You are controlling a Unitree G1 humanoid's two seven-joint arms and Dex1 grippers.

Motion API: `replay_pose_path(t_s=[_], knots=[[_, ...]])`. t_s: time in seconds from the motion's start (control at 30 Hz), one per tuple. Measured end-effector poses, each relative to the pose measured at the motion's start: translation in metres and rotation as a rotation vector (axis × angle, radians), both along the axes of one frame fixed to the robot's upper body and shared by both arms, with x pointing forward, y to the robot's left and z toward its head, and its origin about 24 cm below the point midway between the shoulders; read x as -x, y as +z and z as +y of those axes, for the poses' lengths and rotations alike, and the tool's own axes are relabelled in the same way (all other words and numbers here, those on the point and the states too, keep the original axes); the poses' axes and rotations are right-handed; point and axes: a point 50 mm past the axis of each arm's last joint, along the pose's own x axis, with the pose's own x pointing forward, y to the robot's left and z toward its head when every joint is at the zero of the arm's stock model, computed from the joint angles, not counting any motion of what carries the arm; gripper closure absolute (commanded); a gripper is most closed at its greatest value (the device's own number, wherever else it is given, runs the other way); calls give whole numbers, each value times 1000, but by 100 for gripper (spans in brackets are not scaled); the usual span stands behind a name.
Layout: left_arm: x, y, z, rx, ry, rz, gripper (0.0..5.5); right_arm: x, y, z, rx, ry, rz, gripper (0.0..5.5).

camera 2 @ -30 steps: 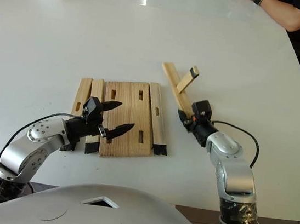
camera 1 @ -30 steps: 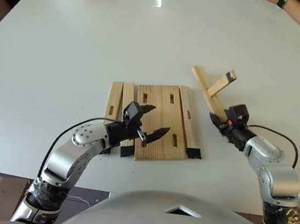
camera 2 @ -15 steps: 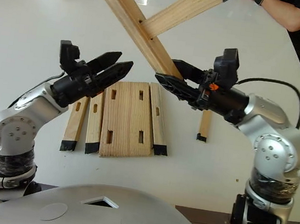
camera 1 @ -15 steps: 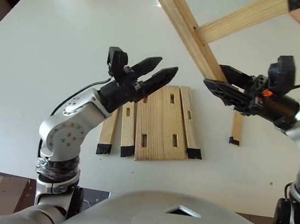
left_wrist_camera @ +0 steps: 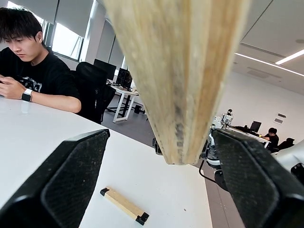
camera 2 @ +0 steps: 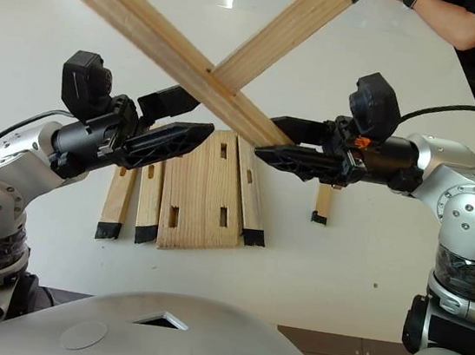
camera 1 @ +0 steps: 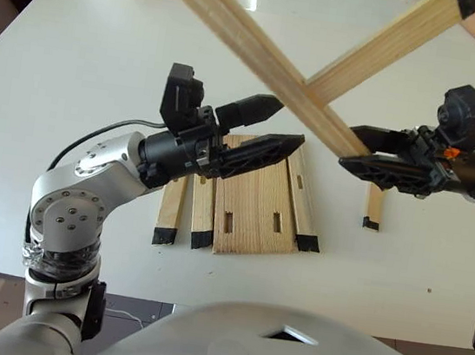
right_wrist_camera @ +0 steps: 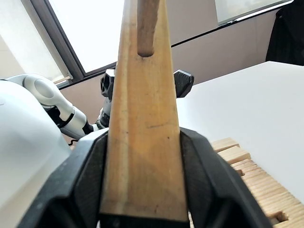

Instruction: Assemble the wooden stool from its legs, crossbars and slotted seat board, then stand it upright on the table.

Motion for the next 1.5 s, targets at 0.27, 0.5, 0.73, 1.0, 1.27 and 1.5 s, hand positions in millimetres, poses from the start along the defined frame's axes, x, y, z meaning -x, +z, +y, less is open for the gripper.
replay_pose_path(t_s=[0.27,0.5,0.73,1.0,1.27,1.5], knots=[[0,-2,-4,-46,-49,-22,235,-6,-18,-2,81,4,-49,343],[5,-14,-2,-109,-110,-16,337,-8,-28,-3,144,77,-102,343],[6,-17,-4,-127,-136,-10,341,-8,-32,-5,170,131,-115,344],[7,-19,-5,-145,-142,-4,341,-9,-36,-4,188,150,-108,344],[6,-21,-6,-151,-137,-3,341,-10,-37,-4,210,142,-127,302],[6,-20,-2,-139,-109,-47,341,-16,-34,-8,200,96,-99,251]])
